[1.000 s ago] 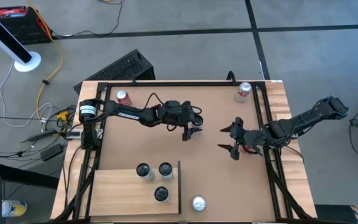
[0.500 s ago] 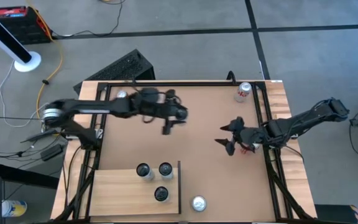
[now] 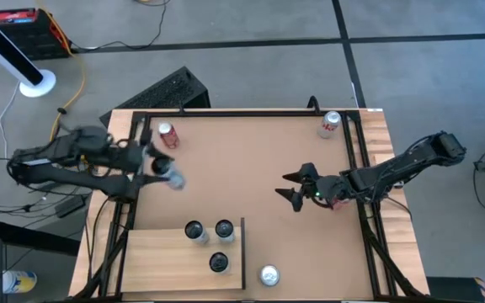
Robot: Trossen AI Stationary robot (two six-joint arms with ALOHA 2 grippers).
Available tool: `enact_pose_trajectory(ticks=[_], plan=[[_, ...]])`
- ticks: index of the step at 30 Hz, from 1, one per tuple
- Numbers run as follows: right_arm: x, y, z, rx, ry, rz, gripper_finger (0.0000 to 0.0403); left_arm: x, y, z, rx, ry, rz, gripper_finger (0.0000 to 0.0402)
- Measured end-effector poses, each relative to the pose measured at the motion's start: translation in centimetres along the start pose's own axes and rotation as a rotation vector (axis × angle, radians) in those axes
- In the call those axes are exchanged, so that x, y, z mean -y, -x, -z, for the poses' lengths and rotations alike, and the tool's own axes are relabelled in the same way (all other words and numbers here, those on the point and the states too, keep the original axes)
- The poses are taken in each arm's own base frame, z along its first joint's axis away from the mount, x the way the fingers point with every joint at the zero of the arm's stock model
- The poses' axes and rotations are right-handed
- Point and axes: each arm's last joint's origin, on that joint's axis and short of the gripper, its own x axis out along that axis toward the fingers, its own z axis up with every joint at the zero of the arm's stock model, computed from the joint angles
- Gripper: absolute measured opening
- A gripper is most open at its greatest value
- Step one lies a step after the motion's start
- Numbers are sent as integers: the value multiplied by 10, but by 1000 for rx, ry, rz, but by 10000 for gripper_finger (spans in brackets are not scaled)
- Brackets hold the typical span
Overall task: Place canned beverage on shelf
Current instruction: Put the white and pink soda can on the shelf aligned with the other white and pink soda can
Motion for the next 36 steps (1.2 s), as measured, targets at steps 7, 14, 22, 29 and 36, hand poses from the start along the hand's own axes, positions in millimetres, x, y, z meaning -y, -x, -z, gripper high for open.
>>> enact_pose_trajectory(ticks=[7,14,22,29,36], plan=[[-12,-12,5,54,-60,-72,356,16,22,51,8,191,144,230],[-18,-18,13,52,-112,-98,356,35,3,71,-5,275,349,230],[-18,-21,18,33,-142,-85,356,70,-14,70,-59,278,553,230],[-21,-19,20,21,-147,-105,356,108,-18,65,-26,262,571,230],[-26,-14,26,-2,-131,-130,356,165,-40,70,33,198,525,230]])
